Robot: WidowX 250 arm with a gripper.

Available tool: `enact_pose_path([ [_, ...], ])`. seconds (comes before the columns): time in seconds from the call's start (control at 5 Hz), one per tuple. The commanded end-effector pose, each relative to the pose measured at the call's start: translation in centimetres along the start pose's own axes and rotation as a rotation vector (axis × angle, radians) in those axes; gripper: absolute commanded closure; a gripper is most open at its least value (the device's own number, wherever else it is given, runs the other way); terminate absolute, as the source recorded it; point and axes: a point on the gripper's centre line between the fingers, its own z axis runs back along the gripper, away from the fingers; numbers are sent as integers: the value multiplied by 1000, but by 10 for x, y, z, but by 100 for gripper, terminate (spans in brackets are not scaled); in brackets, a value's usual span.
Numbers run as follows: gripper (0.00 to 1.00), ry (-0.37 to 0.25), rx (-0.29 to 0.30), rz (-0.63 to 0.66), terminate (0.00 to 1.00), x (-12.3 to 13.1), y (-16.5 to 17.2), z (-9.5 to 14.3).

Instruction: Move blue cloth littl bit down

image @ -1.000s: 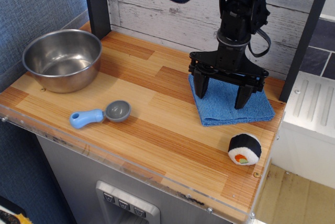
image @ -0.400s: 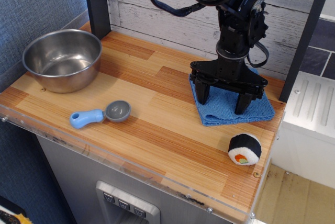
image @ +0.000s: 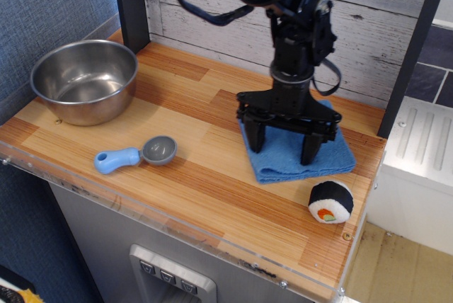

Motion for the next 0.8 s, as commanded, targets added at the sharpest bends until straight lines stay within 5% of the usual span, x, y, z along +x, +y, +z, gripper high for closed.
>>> enact_pose_path([
  [0.0, 0, -35, 39, 82, 0, -18, 21, 14],
  [0.6, 0, -38, 42, 121, 0, -53, 17, 13],
])
